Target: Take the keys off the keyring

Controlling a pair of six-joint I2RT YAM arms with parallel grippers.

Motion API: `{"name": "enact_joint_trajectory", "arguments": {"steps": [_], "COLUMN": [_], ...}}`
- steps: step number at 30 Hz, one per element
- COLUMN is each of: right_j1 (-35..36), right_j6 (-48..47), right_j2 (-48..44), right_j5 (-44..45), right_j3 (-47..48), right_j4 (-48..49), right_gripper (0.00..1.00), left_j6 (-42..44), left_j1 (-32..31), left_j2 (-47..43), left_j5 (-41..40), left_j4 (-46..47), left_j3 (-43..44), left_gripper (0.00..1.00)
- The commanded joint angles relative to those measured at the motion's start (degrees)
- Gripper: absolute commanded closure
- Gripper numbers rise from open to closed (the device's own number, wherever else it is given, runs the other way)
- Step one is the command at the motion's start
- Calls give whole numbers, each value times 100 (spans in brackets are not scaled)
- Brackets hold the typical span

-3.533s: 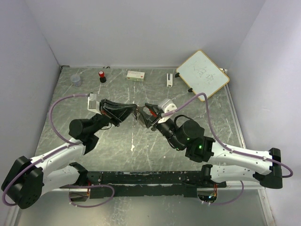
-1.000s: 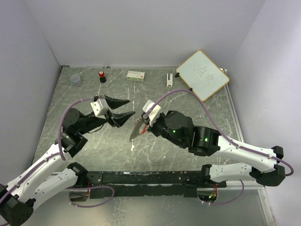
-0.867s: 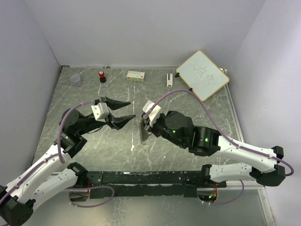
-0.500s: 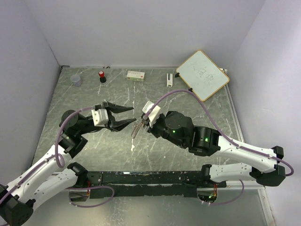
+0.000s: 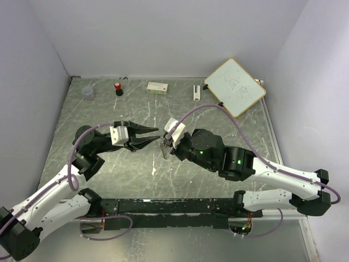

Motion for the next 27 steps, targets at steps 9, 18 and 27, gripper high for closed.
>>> {"name": "enact_joint_trajectory", "arguments": {"steps": [9, 18, 27], "right_j1": [11, 11, 9], "right_j6": [1, 14, 32], "right_j2": [9, 91, 102], "right_j5": [-41, -155, -265], "right_j3": [30, 52, 84], "right_j4": [274, 292, 256], "right_gripper": [100, 100, 100], "left_j6": [-172, -248, -166], "left_j1": [-47, -48, -53], "left_j2": [6, 136, 146], "left_j5": [506, 521, 301], "left_j4": [457, 644, 570], "left_j3": [-192, -226, -230], "left_gripper": [56, 53, 67]}}
